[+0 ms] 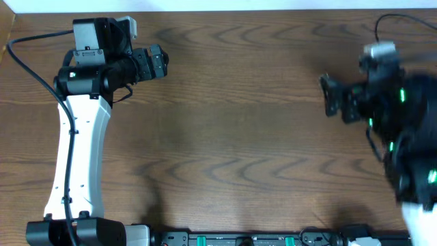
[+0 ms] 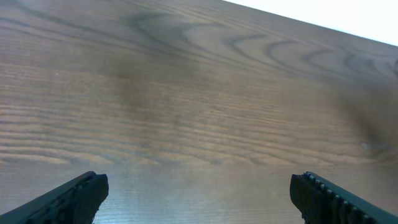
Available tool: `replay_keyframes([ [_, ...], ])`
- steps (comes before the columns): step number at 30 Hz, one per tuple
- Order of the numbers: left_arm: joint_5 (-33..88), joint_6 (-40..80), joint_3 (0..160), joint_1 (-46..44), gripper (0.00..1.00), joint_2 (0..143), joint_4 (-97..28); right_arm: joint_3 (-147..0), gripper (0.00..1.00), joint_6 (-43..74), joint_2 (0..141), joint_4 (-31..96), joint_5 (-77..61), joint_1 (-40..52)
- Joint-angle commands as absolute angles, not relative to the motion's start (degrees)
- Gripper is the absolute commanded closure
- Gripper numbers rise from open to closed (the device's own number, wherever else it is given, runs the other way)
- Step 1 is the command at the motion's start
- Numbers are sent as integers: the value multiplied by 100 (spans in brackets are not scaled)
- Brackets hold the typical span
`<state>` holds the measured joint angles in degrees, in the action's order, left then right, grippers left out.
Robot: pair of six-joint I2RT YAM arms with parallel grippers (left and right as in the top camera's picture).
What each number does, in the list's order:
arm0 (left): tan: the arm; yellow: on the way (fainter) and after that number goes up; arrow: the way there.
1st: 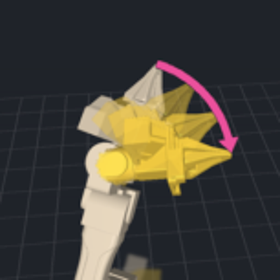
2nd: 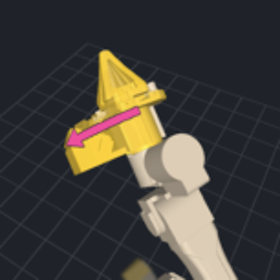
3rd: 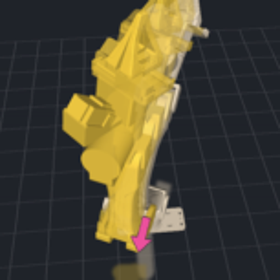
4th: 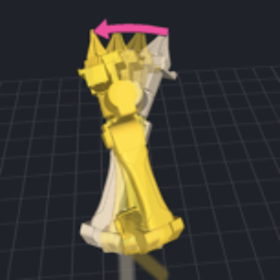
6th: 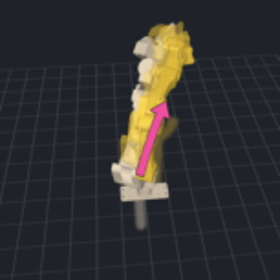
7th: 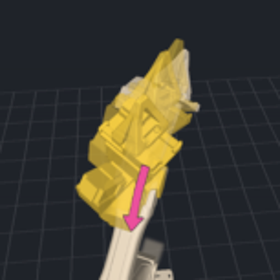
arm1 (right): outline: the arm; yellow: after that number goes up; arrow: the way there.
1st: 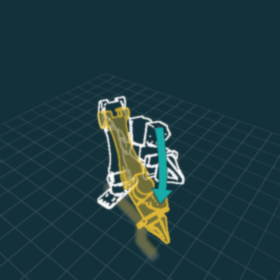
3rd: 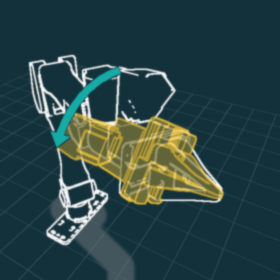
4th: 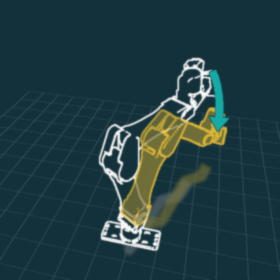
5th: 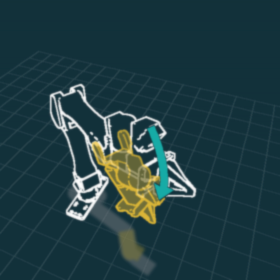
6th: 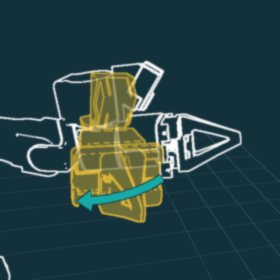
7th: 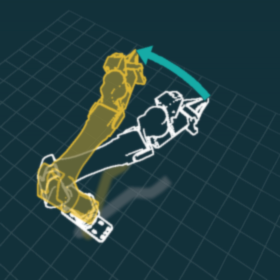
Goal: Untangle cables
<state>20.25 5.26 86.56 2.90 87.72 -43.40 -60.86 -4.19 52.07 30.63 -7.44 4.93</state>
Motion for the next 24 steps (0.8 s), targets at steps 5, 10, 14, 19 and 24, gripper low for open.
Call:
replay_keyframes([
  [5, 1992, 451, 8624, 281, 1, 8733, -4340, -3017, 1, -631, 2770, 1387, -805, -95],
  [10, 1990, 451, 8624, 281, 1, 8733, -4340, -1284, 1, -628, 1374, 508, -803, -119],
  [14, 1992, 451, 8624, 281, 2, 8733, -4340, -410, 1, -460, 720, -82, -810, -117],
  [19, 1992, 451, 8624, 281, 1, 8733, -4340, -30, 1, -320, 281, 145, -812, -106],
  [24, 1992, 451, 8624, 281, 1, 8733, -4340, -32, 1, -325, 115, 368, -792, -108],
])
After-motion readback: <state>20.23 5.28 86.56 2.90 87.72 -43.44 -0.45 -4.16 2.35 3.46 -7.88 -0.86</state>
